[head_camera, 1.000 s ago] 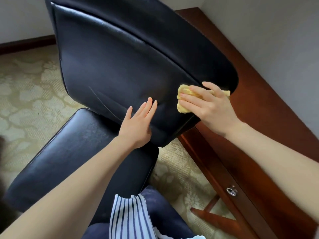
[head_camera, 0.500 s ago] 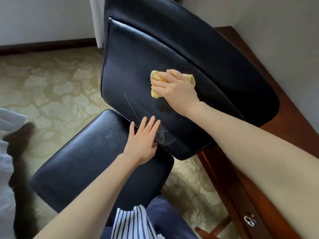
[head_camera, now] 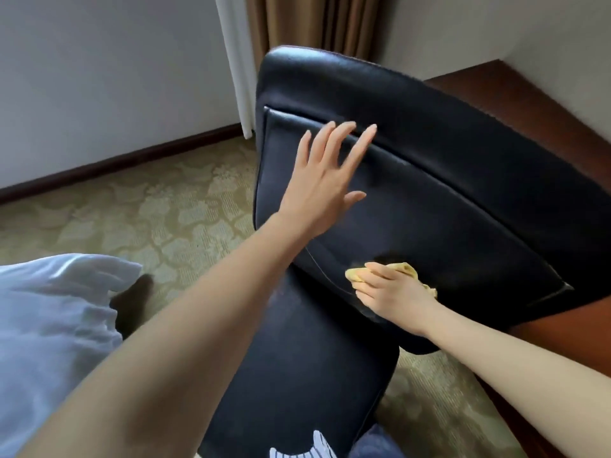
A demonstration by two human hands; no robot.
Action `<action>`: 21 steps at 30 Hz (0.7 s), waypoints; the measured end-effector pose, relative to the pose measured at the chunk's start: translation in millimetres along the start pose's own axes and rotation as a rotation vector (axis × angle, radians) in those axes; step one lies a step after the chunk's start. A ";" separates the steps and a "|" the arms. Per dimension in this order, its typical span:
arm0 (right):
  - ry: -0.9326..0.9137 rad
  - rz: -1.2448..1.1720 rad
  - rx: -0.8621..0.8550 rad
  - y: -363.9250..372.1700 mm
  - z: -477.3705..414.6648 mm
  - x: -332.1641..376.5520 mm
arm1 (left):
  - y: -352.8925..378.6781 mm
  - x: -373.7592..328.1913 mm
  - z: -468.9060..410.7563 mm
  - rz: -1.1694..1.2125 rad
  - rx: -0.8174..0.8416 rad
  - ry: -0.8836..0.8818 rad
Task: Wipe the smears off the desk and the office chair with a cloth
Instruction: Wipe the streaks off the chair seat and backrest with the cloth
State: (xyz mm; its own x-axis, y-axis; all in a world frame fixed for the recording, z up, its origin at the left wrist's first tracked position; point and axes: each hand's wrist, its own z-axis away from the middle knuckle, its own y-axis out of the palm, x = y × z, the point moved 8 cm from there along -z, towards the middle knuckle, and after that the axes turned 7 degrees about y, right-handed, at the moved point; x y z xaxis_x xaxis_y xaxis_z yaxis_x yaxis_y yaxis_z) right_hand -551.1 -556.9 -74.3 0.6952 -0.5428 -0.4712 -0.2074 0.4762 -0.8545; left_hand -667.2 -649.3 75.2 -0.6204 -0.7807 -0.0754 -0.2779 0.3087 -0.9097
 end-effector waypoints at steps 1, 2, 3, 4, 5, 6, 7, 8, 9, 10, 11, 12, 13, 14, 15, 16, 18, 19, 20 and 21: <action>0.076 -0.109 -0.076 -7.6 2.4 -9.8 | -6.9 -1.0 -18.9 -0.060 -0.015 0.073; 0.131 -0.180 -0.121 -10.2 4.7 -17.7 | -11.4 -1.9 -35.2 -0.118 -0.012 0.137; 0.173 -0.195 -0.208 -17.2 8.1 -24.2 | -13.3 -1.7 -47.9 -0.168 0.004 0.184; 0.187 -0.172 -0.276 -24.4 11.2 -28.1 | -13.2 -1.0 -58.0 -0.208 0.024 0.222; 0.184 -0.161 -0.347 -33.7 14.3 -30.3 | -12.3 0.6 -64.1 -0.222 0.043 0.239; 0.201 -0.150 -0.389 -38.1 16.4 -34.7 | -11.0 3.0 -67.2 -0.219 0.053 0.245; 0.228 -0.163 -0.421 -41.4 15.8 -40.3 | -10.6 6.1 -69.8 -0.207 0.054 0.244; 0.267 -0.186 -0.467 -47.6 16.7 -42.9 | -10.8 8.6 -65.9 -0.188 0.041 0.233; 0.299 -0.194 -0.523 -50.5 13.1 -50.1 | -10.7 11.0 -70.2 -0.185 0.018 0.241; 0.330 -0.200 -0.559 -53.7 11.4 -53.6 | -10.5 12.2 -68.3 -0.175 0.000 0.238; 0.350 -0.189 -0.604 -56.4 8.0 -58.3 | -10.8 12.9 -69.2 -0.174 -0.023 0.239; 0.366 -0.186 -0.656 -59.8 4.1 -65.1 | -10.6 13.6 -72.8 -0.179 -0.038 0.244; 0.378 -0.181 -0.700 -62.9 1.4 -70.3 | -10.9 15.3 -74.3 -0.176 -0.050 0.234; 0.385 -0.177 -0.733 -64.2 -2.1 -75.2 | -11.6 17.3 -76.0 -0.181 -0.054 0.220; 0.399 -0.171 -0.747 -64.9 -6.3 -79.7 | -12.7 19.6 -76.7 -0.185 -0.055 0.205; 0.418 -0.170 -0.754 -65.5 -10.2 -83.7 | -13.8 22.9 -76.3 -0.187 -0.056 0.187; 0.451 -0.183 -0.804 -67.7 -17.4 -87.6 | -17.4 29.6 -73.1 -0.200 -0.053 0.154; 0.454 -0.191 -0.848 -69.3 -20.8 -88.1 | -19.7 34.0 -70.6 -0.209 -0.050 0.136; 0.452 -0.196 -0.896 -72.6 -23.9 -88.1 | -22.2 39.1 -67.7 -0.220 -0.048 0.119; 0.455 -0.201 -0.941 -76.8 -27.1 -88.2 | -25.3 43.9 -64.8 -0.236 -0.044 0.104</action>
State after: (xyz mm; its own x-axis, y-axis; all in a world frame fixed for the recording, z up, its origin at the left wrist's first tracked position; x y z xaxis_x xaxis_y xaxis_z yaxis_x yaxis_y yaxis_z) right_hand -615.2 -564.4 27.1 0.4935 -0.8523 -0.1731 -0.7013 -0.2722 -0.6588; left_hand -735.0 -656.2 121.3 -0.6061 -0.7743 0.1819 -0.4542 0.1493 -0.8783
